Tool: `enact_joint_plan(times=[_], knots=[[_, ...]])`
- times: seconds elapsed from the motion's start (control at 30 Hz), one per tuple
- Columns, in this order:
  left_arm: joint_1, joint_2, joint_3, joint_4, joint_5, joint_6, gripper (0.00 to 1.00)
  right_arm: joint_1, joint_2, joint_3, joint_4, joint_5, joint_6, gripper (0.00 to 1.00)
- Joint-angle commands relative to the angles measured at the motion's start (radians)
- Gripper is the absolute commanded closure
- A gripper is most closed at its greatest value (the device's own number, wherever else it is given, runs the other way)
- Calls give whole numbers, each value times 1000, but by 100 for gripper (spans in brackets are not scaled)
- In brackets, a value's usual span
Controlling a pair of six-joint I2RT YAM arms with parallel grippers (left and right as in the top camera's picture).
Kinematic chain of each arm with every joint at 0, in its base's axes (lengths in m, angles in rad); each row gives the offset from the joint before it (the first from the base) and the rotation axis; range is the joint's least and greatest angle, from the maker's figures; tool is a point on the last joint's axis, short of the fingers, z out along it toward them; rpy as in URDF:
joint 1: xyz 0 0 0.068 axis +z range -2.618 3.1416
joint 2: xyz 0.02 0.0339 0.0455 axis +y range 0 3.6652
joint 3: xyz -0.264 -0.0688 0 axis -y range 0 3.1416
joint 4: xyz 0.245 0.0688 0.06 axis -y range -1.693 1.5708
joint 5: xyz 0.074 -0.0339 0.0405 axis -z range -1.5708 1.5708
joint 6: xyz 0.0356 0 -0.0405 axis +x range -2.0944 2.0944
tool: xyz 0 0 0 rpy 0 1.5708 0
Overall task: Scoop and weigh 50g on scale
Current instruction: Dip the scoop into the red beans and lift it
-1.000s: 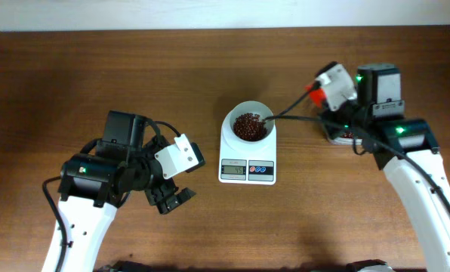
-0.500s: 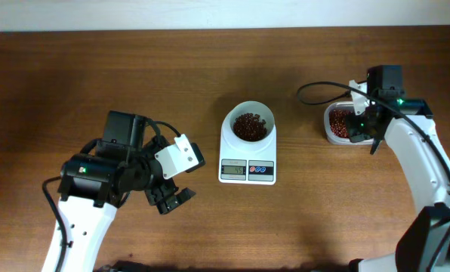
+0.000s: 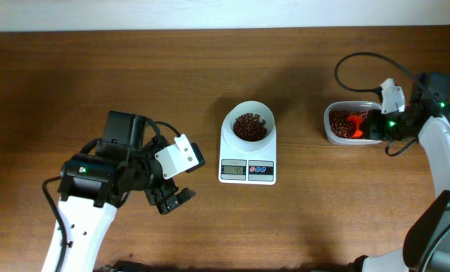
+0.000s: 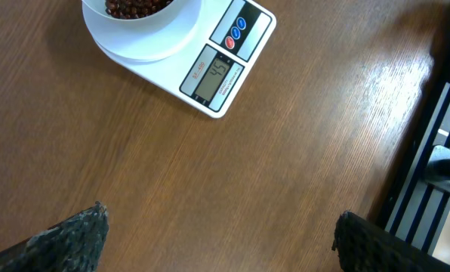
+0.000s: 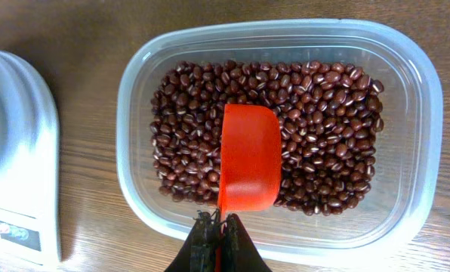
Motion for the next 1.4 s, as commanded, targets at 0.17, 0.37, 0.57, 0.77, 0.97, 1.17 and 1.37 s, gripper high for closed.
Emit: enact_joint_plan(times=[0.17,0.37,0.57,0.77,0.97,1.17,1.37], knots=[[6,-9,-6,-2,18,8,1,-10,34,-27,0,-83,25,96],[6,-9,-6,-1,18,8,1,-14,84,-36,12,-144,27,96],[6,-9,-6,-1,18,8,1,-123,84,-36,12,-321,40,96],[6,-9,-6,-1,18,8,1,-224,84,-36,8,-437,40,96],[6,-9,-6,-1,18,8,1,-283,84,-36,-11,-526,40,96],[6,-9,-6,-1,18,8,1,-337,84,-36,-56,-583,40,96],[6,-9,-6,-1,18,8,1,-365,84,-36,-113,-649,35,96]])
